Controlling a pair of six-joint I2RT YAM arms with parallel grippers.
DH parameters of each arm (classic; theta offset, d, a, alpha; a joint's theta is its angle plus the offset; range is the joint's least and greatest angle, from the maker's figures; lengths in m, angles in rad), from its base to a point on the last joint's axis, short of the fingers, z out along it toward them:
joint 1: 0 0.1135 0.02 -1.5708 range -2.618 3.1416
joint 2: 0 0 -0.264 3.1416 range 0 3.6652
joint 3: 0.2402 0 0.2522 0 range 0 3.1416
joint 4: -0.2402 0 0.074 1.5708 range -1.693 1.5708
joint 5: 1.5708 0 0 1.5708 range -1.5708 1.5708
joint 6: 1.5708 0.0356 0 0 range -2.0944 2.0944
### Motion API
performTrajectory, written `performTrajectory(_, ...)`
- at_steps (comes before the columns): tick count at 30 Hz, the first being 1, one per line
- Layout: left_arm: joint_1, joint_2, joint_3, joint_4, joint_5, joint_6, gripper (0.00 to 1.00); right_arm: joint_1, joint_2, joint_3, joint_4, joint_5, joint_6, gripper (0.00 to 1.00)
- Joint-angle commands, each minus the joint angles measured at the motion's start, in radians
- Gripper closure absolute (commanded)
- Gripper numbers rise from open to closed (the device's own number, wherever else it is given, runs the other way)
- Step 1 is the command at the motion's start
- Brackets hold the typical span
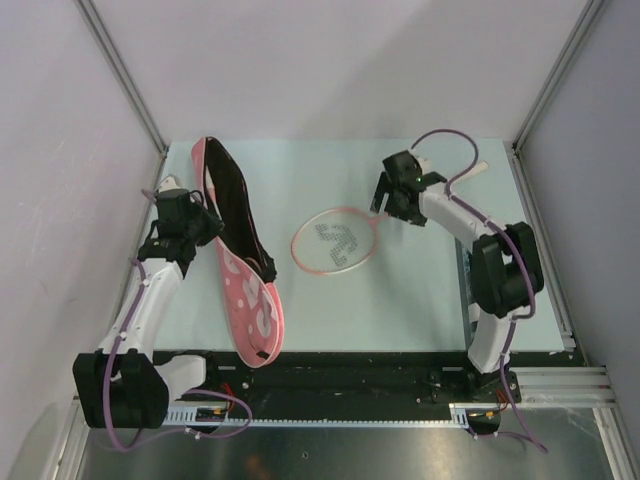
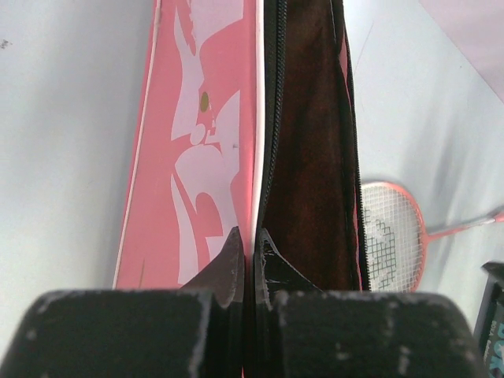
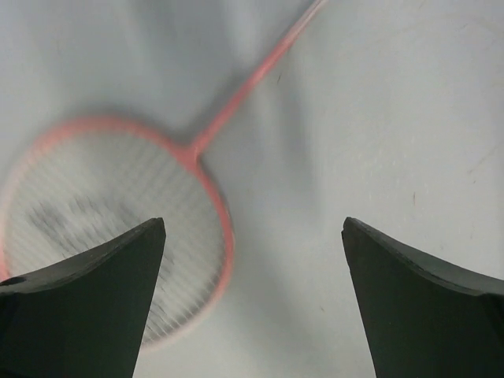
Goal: Pack up the badminton gear
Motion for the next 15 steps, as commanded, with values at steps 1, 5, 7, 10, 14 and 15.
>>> performTrajectory(1,0.026,-0.047,0.021,0.097,0.008,0.001,1.0,-0.062,0.161,0.234,-0.113,0.114,0.351,0.0)
performTrajectory(5,0.031,-0.049,0.021,0.098,0.037,-0.002,1.0,-0.076,0.422,0.615,-0.451,0.135,0.503,0.0)
performTrajectory(7,0.032,-0.047,0.019,0.101,0.045,-0.007,1.0,-0.083,0.542,0.763,-0.53,0.126,0.559,0.0)
performTrajectory(10,0.04,-0.041,0.017,0.104,0.063,-0.012,1.0,-0.086,0.599,0.804,-0.578,0.146,0.637,0.01)
performTrajectory(14,0.049,-0.041,0.014,0.109,0.083,-0.018,1.0,-0.103,0.588,0.74,-0.55,0.131,0.708,0.09)
performTrajectory(15,0.051,-0.041,0.014,0.109,0.091,-0.021,1.0,-0.106,0.584,0.729,-0.556,0.134,0.717,0.1)
